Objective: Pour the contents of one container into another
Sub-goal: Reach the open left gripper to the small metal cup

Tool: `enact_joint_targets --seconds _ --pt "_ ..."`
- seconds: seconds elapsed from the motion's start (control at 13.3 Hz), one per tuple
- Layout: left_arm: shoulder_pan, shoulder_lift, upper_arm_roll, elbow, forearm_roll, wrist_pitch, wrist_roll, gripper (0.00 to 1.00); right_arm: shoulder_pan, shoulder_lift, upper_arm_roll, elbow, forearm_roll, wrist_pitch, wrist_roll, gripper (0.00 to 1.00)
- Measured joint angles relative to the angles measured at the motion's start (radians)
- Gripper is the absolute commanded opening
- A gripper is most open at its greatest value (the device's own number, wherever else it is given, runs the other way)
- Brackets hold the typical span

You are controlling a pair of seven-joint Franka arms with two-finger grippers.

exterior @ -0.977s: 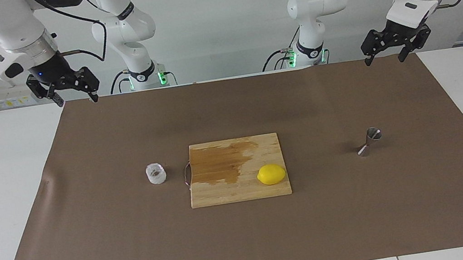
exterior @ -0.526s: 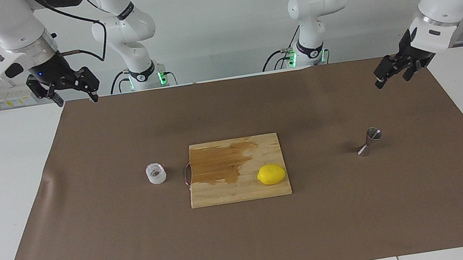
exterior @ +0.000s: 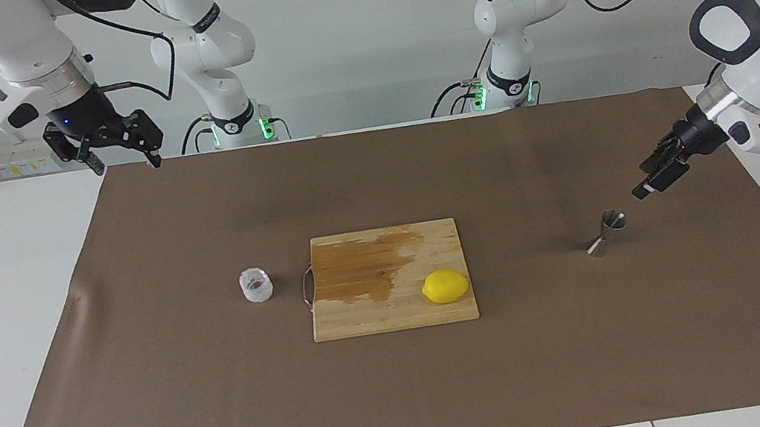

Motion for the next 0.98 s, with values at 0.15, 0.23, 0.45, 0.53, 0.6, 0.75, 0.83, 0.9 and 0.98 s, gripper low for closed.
enact_joint_targets --seconds 0.15,0.23,0.45,0.53,0.6,0.75,0.83,0.9,0.98 --pt "0.009 -0.028 0.0 -0.104 -0.129 0.094 -0.155 1.0 0.0 0.0 0.0 0.0 0.0 0.0 0.0 1.0" --pt "0.014 -0.04 0.001 -0.148 -0.189 0.122 -0.22 1.0 0.0 0.0 0.0 0.0 0.0 0.0 0.0 1.0" --pt "0.061 -0.046 0.001 -0.222 -0.39 0.154 -0.353 1.0 0.0 0.0 0.0 0.0 0.0 0.0 0.0 1.0" --pt "0.081 -0.039 0.002 -0.244 -0.463 0.17 -0.368 1.0 0.0 0.0 0.0 0.0 0.0 0.0 0.0 1.0" --pt "0.093 -0.031 0.002 -0.272 -0.529 0.196 -0.371 1.0 0.0 0.0 0.0 0.0 0.0 0.0 0.0 1.0" --pt "0.097 -0.02 0.001 -0.326 -0.639 0.231 -0.375 1.0 0.0 0.0 0.0 0.0 0.0 0.0 0.0 1.0" --pt "0.097 -0.015 0.0 -0.349 -0.689 0.24 -0.375 1.0 0.0 0.0 0.0 0.0 0.0 0.0 0.0 1.0" --pt "0.097 -0.008 0.0 -0.361 -0.725 0.244 -0.377 1.0 0.0 0.0 0.0 0.0 0.0 0.0 0.0 1.0" --pt "0.097 0.0 0.0 -0.367 -0.75 0.248 -0.378 1.0 0.0 0.0 0.0 0.0 0.0 0.0 0.0 1.0"
